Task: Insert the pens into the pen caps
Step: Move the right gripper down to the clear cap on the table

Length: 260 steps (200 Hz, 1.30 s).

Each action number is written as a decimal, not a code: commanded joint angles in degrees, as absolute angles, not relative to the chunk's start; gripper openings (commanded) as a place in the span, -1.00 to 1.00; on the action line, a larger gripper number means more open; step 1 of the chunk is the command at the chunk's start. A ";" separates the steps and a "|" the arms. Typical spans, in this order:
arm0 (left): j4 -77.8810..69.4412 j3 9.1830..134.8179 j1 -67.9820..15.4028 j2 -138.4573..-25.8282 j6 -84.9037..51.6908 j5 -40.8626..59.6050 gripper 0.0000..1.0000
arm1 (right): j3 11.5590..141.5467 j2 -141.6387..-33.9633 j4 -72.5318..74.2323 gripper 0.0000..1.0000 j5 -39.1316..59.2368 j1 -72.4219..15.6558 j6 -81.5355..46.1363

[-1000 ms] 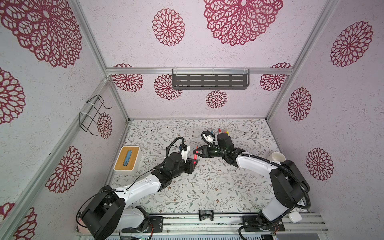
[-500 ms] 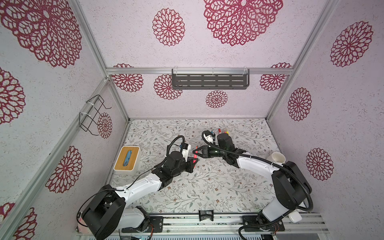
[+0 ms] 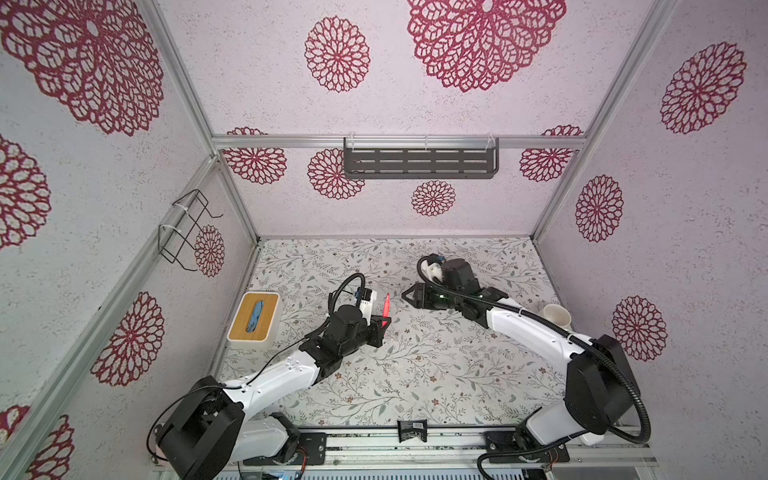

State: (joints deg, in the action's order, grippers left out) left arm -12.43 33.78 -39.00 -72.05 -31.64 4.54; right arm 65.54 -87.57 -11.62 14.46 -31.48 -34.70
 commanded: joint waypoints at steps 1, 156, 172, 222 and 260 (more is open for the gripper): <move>-12.43 33.23 -38.75 -70.43 -31.90 3.83 -1.00 | 68.58 -88.67 -27.30 -0.06 -1.32 -27.02 -36.87; -11.27 30.96 -38.76 -66.36 -31.57 2.10 -1.00 | 87.39 -113.15 -46.30 -0.13 -11.48 -21.67 -47.74; -11.30 30.94 -38.76 -66.40 -31.53 1.93 -1.00 | 87.45 -113.78 -45.95 -0.13 -11.16 -21.37 -48.76; -10.81 30.94 -38.75 -65.86 -31.00 1.60 -1.00 | 88.75 -116.00 -45.74 -0.13 -10.82 -20.85 -50.25; -10.51 30.50 -38.74 -64.83 -30.93 1.23 -1.00 | 89.34 -117.92 -45.61 -0.14 -10.72 -20.92 -50.66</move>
State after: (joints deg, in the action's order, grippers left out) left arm -10.76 31.14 -39.00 -66.32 -31.51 2.00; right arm 87.64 -117.49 -43.79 -9.28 -21.39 -48.75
